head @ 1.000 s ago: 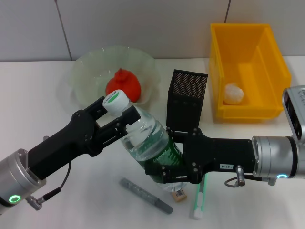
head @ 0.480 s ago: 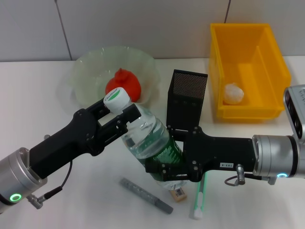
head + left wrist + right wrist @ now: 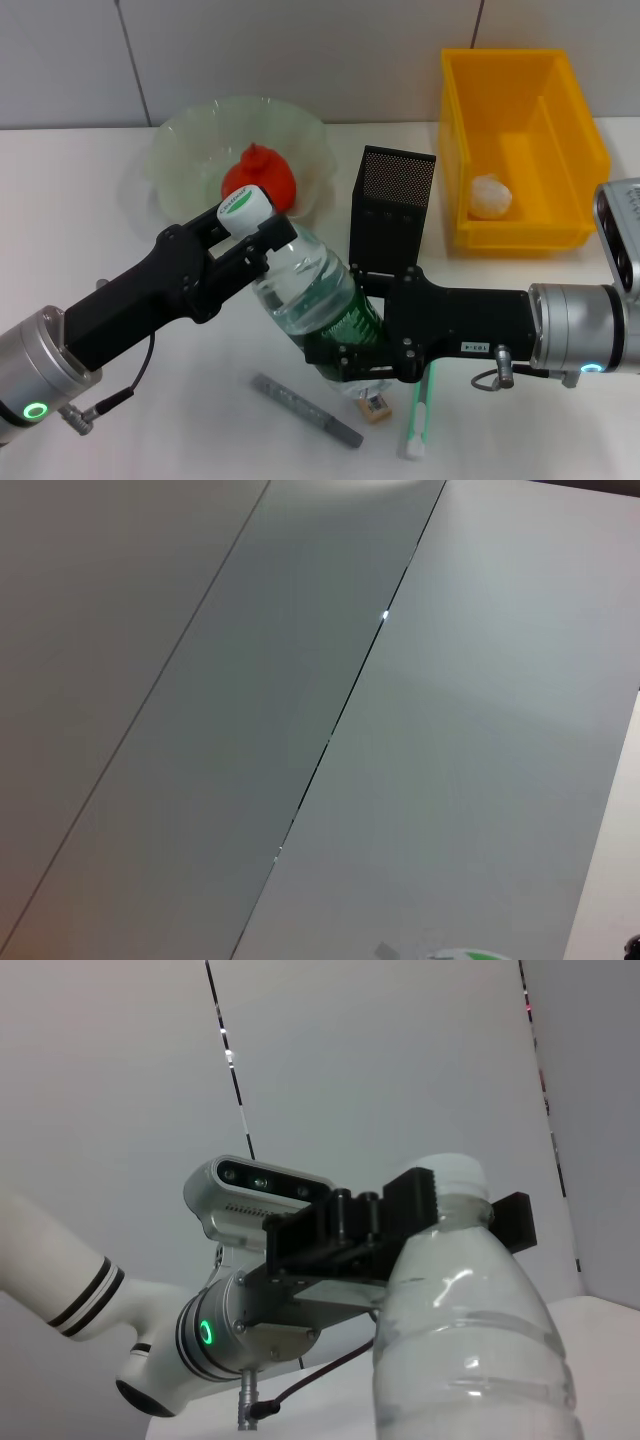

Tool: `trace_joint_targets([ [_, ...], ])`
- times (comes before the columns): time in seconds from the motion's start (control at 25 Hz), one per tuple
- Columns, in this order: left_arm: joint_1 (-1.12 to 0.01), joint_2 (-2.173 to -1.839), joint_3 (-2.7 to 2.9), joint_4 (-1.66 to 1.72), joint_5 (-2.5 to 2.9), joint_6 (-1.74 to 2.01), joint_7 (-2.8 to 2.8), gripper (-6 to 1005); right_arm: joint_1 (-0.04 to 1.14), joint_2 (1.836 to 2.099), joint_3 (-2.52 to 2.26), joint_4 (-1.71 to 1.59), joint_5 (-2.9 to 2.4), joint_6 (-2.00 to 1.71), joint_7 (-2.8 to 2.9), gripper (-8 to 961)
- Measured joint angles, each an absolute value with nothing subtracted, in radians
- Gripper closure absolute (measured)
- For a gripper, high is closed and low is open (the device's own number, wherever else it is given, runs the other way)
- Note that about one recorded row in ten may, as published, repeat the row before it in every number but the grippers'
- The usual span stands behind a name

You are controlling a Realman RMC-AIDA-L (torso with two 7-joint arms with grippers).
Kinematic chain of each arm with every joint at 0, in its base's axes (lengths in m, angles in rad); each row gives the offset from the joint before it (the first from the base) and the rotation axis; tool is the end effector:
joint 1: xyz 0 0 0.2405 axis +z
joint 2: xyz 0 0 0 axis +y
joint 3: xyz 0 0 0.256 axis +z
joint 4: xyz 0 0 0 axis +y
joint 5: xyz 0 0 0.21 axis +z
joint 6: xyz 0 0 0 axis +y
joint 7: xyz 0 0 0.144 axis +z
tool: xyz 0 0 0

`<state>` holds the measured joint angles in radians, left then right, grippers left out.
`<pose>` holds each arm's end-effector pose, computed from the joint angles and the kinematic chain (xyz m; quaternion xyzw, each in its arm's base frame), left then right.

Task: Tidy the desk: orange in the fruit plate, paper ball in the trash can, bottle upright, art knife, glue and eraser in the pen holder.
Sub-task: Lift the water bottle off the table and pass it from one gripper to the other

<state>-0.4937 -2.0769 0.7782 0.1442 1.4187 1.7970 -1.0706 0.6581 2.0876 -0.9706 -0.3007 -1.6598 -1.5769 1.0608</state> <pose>-0.2405 0.2788 -0.0235 -0.8041 -0.2340 -0.5340 0.1163 0.2061 0.3136 -0.0650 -0.9329 0.1156 0.3397 0.0309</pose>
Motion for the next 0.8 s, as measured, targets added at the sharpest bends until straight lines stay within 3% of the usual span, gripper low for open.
trace_joint_targets([
  [0.4, -0.494, -2.077, 0.779, 0.144, 1.422, 1.799, -1.072, 564, 0.657, 2.088, -0.972, -0.301, -1.66, -1.579, 1.06, 184],
  [0.8, -0.492, -2.076, 0.779, 0.144, 1.42, 1.806, -1.084, 563, 0.649, 2.086, -0.967, -0.305, -1.66, -1.606, 1.063, 184],
])
